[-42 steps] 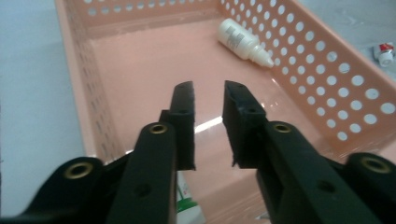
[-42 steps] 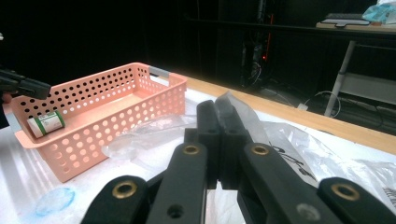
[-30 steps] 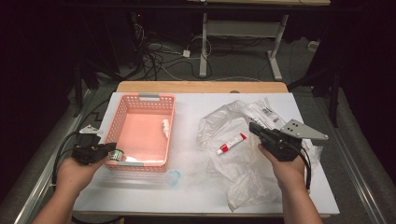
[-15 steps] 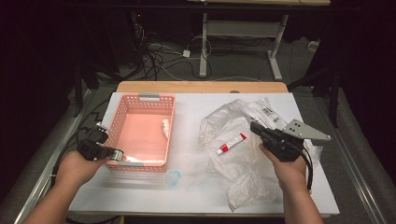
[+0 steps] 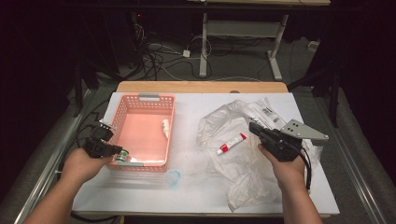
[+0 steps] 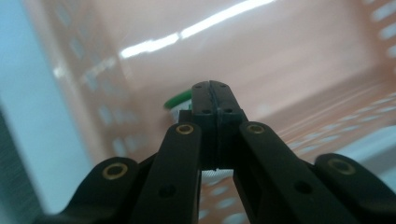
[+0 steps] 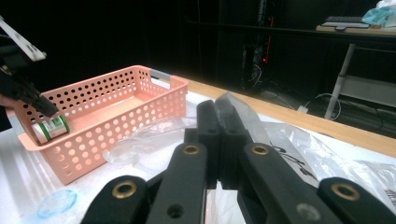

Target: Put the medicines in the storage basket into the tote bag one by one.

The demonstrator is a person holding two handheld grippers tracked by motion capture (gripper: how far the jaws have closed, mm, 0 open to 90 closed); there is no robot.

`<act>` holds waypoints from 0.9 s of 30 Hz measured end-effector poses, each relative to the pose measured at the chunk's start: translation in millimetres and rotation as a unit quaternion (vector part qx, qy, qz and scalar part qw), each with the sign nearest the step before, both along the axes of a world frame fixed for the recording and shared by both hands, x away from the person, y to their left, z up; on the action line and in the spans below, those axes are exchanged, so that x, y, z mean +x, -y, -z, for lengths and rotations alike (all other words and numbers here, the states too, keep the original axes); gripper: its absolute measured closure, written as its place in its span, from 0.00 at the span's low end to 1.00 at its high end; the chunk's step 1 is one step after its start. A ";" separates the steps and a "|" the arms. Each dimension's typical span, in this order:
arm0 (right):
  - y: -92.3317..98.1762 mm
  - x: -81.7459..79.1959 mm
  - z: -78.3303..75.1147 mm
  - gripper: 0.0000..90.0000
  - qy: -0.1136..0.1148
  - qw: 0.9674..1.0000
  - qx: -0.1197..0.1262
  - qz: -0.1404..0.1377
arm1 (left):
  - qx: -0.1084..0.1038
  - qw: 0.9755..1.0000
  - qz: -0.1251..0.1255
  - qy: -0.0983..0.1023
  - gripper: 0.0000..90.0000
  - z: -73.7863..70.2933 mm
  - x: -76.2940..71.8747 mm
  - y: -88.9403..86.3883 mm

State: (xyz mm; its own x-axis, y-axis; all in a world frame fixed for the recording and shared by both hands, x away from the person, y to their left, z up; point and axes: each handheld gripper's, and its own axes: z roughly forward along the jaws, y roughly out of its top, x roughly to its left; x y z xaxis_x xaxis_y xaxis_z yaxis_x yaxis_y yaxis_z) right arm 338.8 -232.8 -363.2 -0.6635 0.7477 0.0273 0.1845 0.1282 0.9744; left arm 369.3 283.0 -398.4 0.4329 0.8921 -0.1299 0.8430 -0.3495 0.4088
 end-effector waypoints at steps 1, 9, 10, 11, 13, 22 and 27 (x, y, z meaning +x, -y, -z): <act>0.1 0.0 0.0 1.00 0.000 1.000 0.001 0.002 | -0.007 1.000 0.005 0.002 0.98 -1.6 0.0 1.0; -0.3 0.3 0.5 1.00 -0.001 1.000 -0.001 0.000 | 0.029 0.999 0.039 -0.006 0.58 -1.8 3.3 24.8; -0.3 0.5 0.5 1.00 0.000 1.000 -0.002 0.000 | 0.032 0.999 0.040 -0.012 0.50 -1.4 4.9 28.0; -0.4 0.4 0.5 1.00 0.000 1.000 -0.002 0.000 | 0.030 0.998 0.043 -0.021 0.48 -1.0 7.6 33.3; -0.7 0.3 0.4 1.00 0.000 1.000 -0.003 -0.001 | 0.018 0.998 0.053 -0.023 0.52 -2.6 10.7 41.1; -1.1 1.2 1.7 1.00 -0.002 1.000 -0.004 -0.001 | 0.051 0.993 0.072 -0.076 0.42 8.8 37.1 90.8; 0.4 1.1 1.5 1.00 -0.001 1.000 -0.002 0.000 | 0.047 0.991 0.082 -0.095 0.42 16.0 42.2 99.1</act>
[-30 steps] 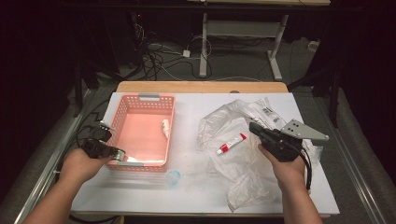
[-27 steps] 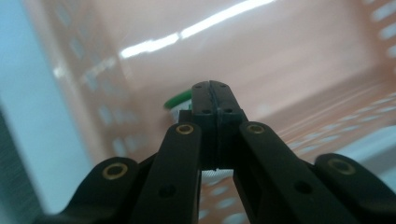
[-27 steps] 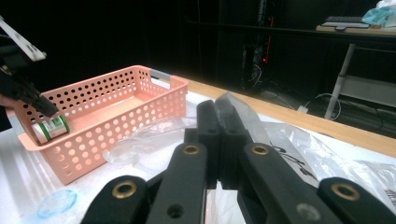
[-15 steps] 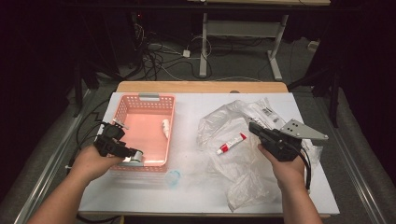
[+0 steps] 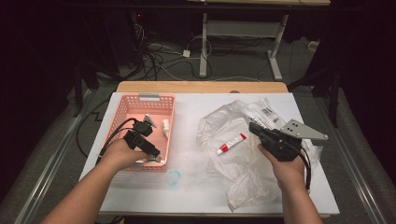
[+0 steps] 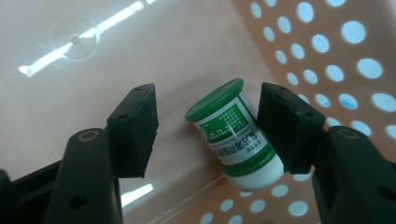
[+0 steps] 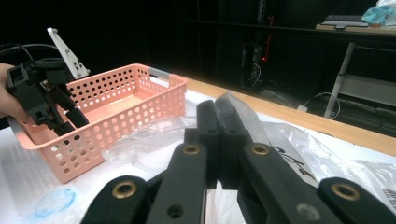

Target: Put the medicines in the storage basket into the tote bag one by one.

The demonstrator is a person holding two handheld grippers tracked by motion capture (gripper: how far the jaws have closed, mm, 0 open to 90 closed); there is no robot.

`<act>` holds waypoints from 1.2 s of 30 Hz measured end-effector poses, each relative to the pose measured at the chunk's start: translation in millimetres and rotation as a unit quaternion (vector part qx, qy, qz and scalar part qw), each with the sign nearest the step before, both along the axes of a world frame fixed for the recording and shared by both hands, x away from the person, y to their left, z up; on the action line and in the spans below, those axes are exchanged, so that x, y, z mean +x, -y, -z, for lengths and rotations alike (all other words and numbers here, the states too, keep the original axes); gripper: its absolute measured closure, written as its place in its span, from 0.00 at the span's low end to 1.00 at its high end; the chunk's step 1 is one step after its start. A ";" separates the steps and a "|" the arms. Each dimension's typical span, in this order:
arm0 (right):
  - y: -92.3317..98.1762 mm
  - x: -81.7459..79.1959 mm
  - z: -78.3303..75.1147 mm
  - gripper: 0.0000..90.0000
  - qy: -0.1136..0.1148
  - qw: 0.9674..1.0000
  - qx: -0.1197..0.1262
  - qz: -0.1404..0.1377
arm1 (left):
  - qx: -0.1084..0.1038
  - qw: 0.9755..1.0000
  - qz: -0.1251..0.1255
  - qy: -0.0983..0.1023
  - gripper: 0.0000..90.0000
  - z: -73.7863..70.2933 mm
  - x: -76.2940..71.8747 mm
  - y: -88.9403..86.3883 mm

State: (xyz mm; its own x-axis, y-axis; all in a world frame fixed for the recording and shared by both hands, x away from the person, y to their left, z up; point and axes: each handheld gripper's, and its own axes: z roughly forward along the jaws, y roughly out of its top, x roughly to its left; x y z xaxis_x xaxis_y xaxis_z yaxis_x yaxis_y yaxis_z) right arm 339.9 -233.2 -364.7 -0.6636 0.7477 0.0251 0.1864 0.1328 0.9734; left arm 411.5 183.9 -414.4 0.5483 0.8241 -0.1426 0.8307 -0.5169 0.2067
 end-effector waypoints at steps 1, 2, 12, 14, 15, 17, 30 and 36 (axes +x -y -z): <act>0.2 0.0 -0.1 1.00 0.000 1.000 0.001 0.001 | 0.001 1.000 0.003 0.000 0.42 0.2 -0.2 0.7; 0.3 -0.1 -0.2 1.00 0.000 1.000 0.001 0.001 | 0.000 1.000 0.003 0.000 0.42 0.5 -0.6 1.1; -1.1 -0.5 -0.9 1.00 0.002 1.000 -0.001 -0.001 | 0.007 1.000 0.000 -0.021 0.42 4.5 -2.4 -8.1; -1.1 -0.5 -1.0 1.00 0.002 1.000 0.000 0.000 | 0.007 0.999 -0.002 -0.036 0.42 6.2 -1.0 -9.9; -1.1 -0.4 -1.0 1.00 0.003 1.000 0.000 0.000 | 0.002 0.999 -0.006 -0.044 0.42 7.2 0.5 -11.4; -1.1 -0.4 -1.1 1.00 0.003 1.000 0.000 0.000 | 0.003 0.999 -0.009 -0.054 0.44 8.9 2.6 -13.0; -0.5 -1.0 -1.7 1.00 0.003 1.000 0.002 -0.001 | 0.020 0.997 -0.014 -0.070 0.52 17.4 4.9 -10.5; -0.8 -1.0 -1.5 1.00 0.002 1.000 0.003 -0.001 | 0.021 0.997 -0.015 -0.074 0.52 18.3 5.5 -10.2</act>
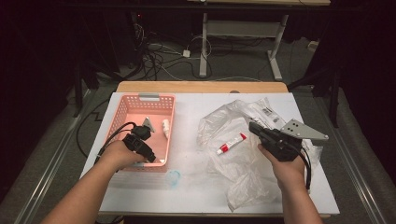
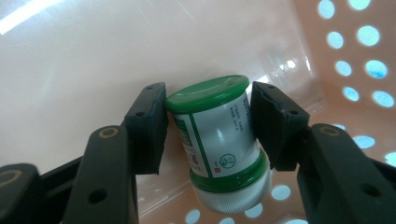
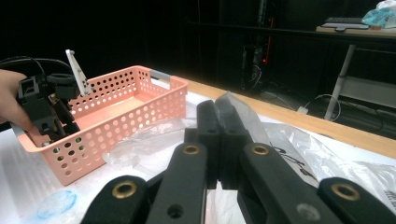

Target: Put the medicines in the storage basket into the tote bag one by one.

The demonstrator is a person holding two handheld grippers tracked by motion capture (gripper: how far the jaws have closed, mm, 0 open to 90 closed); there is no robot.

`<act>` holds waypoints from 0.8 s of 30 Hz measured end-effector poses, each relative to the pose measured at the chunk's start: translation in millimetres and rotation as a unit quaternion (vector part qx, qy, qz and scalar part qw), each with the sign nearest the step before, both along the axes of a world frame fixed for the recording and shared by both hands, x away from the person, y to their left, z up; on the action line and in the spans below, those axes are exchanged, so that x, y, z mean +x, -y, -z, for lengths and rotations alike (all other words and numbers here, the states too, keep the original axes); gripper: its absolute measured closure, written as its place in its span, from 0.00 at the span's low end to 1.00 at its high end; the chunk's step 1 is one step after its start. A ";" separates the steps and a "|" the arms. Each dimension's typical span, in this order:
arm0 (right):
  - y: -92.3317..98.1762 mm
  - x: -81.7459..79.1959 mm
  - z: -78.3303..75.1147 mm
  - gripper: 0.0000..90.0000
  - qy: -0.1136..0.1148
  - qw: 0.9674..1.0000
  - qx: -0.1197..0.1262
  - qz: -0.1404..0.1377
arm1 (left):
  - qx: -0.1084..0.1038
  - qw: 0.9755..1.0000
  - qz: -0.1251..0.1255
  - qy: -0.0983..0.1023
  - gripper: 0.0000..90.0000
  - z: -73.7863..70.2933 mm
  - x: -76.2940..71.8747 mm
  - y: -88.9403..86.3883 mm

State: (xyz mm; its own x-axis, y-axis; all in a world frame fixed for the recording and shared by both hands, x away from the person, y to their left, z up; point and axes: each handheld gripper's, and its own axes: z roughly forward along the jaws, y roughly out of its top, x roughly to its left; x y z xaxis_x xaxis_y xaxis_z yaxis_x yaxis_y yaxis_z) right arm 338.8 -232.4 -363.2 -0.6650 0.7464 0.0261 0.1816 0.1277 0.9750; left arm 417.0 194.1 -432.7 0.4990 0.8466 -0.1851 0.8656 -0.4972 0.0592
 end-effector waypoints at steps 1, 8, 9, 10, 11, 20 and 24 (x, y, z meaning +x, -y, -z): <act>0.1 0.1 0.0 1.00 0.000 1.000 0.000 0.000 | -0.002 1.000 0.001 0.000 0.52 -0.1 0.1 0.2; 0.3 0.3 0.1 1.00 0.000 1.000 0.001 0.003 | -0.011 1.000 0.019 0.018 0.53 -1.5 -2.5 3.7; 0.3 0.4 0.2 1.00 0.000 1.000 0.001 0.002 | -0.013 0.999 0.021 0.022 0.53 -2.0 -3.0 3.6; 0.3 0.4 0.2 1.00 0.000 1.000 0.000 0.002 | -0.013 0.999 0.021 0.023 0.54 -2.2 -3.3 3.8; 0.3 0.4 0.2 1.00 -0.001 1.000 0.000 0.001 | -0.012 0.999 0.023 0.026 0.54 -2.6 -3.6 4.0; 0.8 0.1 -0.2 1.00 0.001 1.000 -0.001 0.002 | -0.004 0.998 0.038 0.054 0.56 -5.4 -8.0 7.2; 0.8 0.1 -0.2 1.00 0.002 1.000 0.000 0.003 | -0.004 0.997 0.039 0.067 0.56 -7.5 -9.7 6.8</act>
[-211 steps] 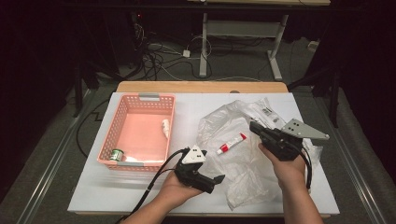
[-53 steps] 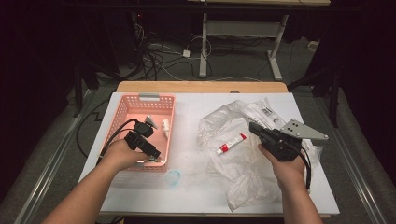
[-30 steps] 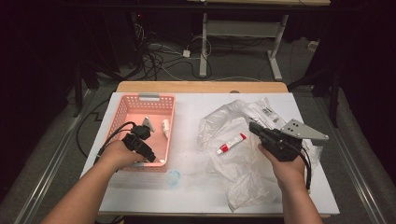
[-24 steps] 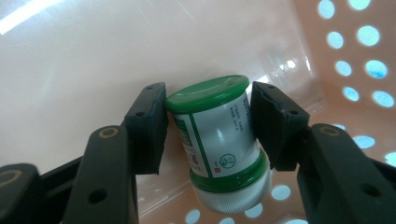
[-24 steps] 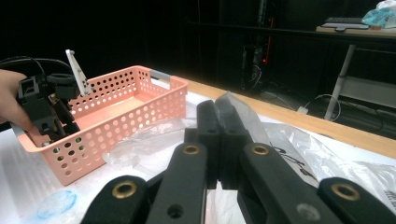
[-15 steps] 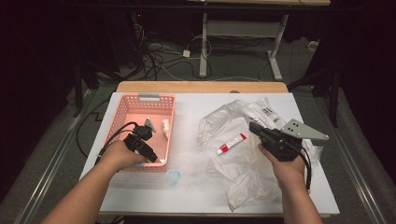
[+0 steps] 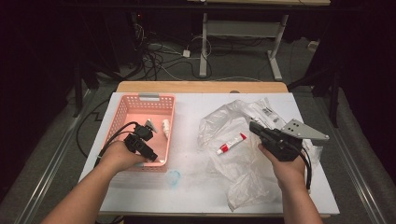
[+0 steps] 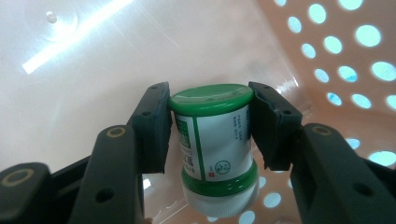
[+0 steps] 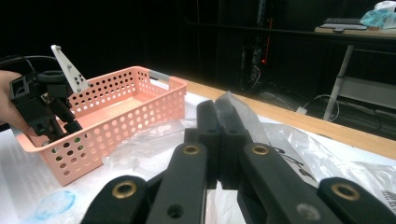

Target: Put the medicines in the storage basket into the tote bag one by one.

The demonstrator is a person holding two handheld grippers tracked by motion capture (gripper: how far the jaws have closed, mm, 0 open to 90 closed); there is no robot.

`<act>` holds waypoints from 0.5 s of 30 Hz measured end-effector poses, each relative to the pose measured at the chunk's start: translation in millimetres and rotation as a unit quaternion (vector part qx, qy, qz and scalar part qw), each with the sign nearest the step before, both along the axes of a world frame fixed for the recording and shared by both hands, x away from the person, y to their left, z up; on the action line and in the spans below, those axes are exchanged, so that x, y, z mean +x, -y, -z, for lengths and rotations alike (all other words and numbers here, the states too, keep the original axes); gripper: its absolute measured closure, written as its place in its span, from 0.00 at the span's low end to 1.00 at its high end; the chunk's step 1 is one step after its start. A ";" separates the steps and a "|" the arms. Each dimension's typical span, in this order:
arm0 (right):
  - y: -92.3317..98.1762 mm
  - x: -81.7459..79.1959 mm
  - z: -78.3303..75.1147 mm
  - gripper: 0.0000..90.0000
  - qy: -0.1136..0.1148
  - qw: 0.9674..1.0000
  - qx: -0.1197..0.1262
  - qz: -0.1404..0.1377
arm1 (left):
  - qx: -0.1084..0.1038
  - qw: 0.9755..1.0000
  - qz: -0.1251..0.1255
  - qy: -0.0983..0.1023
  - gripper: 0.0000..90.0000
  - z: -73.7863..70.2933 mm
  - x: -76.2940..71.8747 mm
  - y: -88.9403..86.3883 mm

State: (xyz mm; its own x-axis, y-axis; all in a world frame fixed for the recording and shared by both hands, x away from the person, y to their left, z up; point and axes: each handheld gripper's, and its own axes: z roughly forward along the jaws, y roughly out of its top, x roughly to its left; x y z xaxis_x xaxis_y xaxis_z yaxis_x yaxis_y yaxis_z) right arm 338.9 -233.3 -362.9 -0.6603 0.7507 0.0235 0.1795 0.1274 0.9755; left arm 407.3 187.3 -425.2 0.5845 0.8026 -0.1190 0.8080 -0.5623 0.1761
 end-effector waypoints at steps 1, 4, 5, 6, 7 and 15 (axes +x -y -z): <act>0.2 0.2 0.1 1.00 0.001 1.000 -0.001 -0.001 | 0.000 1.000 -0.001 0.004 0.56 -0.8 -0.2 -0.3; 0.1 0.3 0.1 1.00 0.000 1.000 0.000 -0.001 | -0.007 1.000 -0.004 0.014 0.56 -4.1 -0.8 -2.8; 0.1 0.3 0.1 1.00 0.001 1.000 0.000 -0.001 | -0.010 1.000 -0.005 0.019 0.56 -5.2 -1.1 -3.8; 0.1 0.1 -0.1 1.00 0.000 1.000 -0.001 -0.001 | -0.013 1.000 -0.006 0.023 0.56 -6.5 -1.5 -5.1; 0.1 -0.1 -0.2 1.00 0.000 1.000 0.000 -0.001 | -0.017 0.999 -0.008 0.028 0.56 -7.4 -2.3 -6.2; 0.5 -0.2 -0.4 1.00 0.001 1.000 0.000 -0.001 | -0.055 0.995 -0.019 0.077 0.56 -12.1 -12.8 -16.2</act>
State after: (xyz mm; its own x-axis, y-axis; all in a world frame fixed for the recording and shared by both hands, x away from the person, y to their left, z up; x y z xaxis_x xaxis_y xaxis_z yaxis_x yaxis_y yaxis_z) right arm 338.8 -233.8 -362.6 -0.6624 0.7488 0.0228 0.1781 0.1279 0.9757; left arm 394.5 203.4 -413.2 0.5715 0.8121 -0.1179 0.7873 -0.5020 0.3579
